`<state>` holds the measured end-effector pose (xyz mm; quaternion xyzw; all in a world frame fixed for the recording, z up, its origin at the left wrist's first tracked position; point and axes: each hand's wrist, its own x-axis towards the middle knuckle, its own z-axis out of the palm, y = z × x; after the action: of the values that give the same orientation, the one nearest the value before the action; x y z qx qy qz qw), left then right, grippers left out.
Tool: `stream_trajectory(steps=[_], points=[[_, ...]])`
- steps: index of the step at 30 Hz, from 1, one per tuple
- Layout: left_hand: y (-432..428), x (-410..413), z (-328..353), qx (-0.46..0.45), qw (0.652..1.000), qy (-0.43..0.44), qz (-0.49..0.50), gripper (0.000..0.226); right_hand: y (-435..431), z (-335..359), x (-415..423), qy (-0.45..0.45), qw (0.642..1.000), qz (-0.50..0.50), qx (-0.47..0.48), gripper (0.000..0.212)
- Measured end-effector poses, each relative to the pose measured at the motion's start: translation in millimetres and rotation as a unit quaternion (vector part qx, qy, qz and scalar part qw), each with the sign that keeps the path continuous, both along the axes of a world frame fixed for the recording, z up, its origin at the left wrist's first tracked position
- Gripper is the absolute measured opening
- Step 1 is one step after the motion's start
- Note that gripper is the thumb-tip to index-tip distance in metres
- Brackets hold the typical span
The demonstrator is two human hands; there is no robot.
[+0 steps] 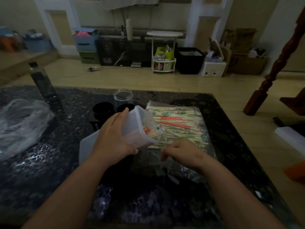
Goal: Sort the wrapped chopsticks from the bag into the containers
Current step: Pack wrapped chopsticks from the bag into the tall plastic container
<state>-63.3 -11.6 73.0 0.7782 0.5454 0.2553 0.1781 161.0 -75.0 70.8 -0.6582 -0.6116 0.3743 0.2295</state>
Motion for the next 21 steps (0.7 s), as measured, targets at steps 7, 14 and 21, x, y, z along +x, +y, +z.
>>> stream_trajectory(steps=[7,14,21], points=[[-2,0,1,-0.001,1.000,-0.003,0.000,0.133,3,-16,-4,-0.130,0.984,0.099,-0.067,0.026],[-2,0,1,0.001,1.000,-0.004,-0.002,0.133,2,-19,-3,-0.254,0.956,0.099,-0.110,0.026],[-1,-1,0,0.001,1.000,-0.005,0.001,0.135,7,-36,6,-0.324,0.929,0.076,-0.161,0.040]])
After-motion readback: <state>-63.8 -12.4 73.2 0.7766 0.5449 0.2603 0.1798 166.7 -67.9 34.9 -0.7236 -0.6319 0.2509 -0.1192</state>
